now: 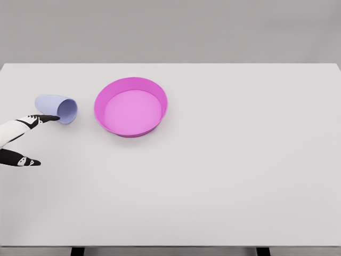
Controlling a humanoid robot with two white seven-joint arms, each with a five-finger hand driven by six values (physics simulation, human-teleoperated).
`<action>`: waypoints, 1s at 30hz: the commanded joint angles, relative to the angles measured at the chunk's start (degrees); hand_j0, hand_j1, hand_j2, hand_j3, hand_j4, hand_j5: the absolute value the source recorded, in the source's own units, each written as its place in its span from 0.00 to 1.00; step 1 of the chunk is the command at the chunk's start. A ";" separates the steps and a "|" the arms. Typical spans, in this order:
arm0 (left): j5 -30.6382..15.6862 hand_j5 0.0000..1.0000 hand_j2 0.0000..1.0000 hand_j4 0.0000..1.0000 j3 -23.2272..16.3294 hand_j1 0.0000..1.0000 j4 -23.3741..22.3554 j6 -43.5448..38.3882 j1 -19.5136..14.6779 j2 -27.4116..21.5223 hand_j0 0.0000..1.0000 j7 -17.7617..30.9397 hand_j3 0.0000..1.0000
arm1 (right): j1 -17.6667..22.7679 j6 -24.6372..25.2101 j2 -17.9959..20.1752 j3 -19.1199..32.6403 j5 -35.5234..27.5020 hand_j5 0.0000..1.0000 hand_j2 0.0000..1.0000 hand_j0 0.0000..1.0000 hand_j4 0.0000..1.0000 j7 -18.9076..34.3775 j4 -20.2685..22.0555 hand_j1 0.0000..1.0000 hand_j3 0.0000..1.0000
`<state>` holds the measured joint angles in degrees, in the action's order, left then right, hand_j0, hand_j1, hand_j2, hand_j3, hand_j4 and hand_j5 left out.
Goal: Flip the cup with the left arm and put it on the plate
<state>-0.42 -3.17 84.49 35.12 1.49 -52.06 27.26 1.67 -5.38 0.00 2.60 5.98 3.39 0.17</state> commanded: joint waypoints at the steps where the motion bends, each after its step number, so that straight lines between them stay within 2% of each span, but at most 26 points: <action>1: -0.45 1.00 1.00 1.00 0.01 1.00 0.06 -0.12 0.00 -0.06 1.00 -0.01 1.00 | 0.00 0.02 0.00 0.04 0.00 1.00 1.00 1.00 1.00 0.04 0.09 1.00 1.00; 15: -0.45 1.00 1.00 1.00 1.06 1.00 -0.02 -0.12 0.53 -0.06 1.00 1.22 1.00 | 0.26 0.02 0.00 -0.05 0.00 1.00 1.00 1.00 1.00 0.04 0.01 1.00 1.00; 17: -1.25 1.00 1.00 1.00 1.94 1.00 -0.11 -0.12 -0.17 3.19 1.00 1.13 1.00 | 0.26 0.02 0.00 -0.05 0.00 1.00 1.00 1.00 1.00 0.04 0.01 1.00 1.00; 19: -1.59 1.00 1.00 1.00 2.91 1.00 -0.64 -0.12 0.61 4.95 1.00 0.69 1.00 | 0.26 0.02 0.00 -0.05 0.00 1.00 1.00 1.00 1.00 0.04 0.01 1.00 1.00; 20: -2.39 1.00 1.00 1.00 2.91 1.00 -2.04 -0.12 0.53 6.53 1.00 0.69 1.00 | 0.26 0.02 0.00 -0.05 0.00 1.00 1.00 1.00 1.00 0.04 -0.08 1.00 1.00; 22: -2.39 1.00 1.00 1.00 3.52 1.00 -4.33 -0.12 0.53 4.43 1.00 0.78 1.00 | 0.26 0.02 0.00 -0.05 0.00 1.00 1.00 1.00 1.00 0.04 0.01 1.00 1.00; 25: -2.48 1.00 1.00 1.00 3.79 1.00 -4.68 -0.12 0.53 2.84 1.00 0.78 1.00 | 0.26 0.02 0.00 -0.05 0.00 1.00 1.00 1.00 1.00 0.04 0.01 1.00 1.00; 28: -2.48 1.00 1.00 1.00 3.78 1.00 -4.86 -0.12 0.44 2.84 1.00 1.04 1.00 | 0.26 0.02 0.00 -0.05 0.00 1.00 1.00 1.00 1.00 0.04 0.01 1.00 1.00; 30: -1.95 1.00 1.00 1.00 3.70 1.00 -6.70 -0.12 0.09 2.76 1.00 2.71 1.00 | 0.26 0.02 0.00 -0.05 0.00 1.00 1.00 1.00 1.00 0.04 0.01 1.00 1.00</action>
<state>-2.23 0.50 78.77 35.11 1.41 -49.13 29.01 1.93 -5.36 0.00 2.55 5.98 3.44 0.17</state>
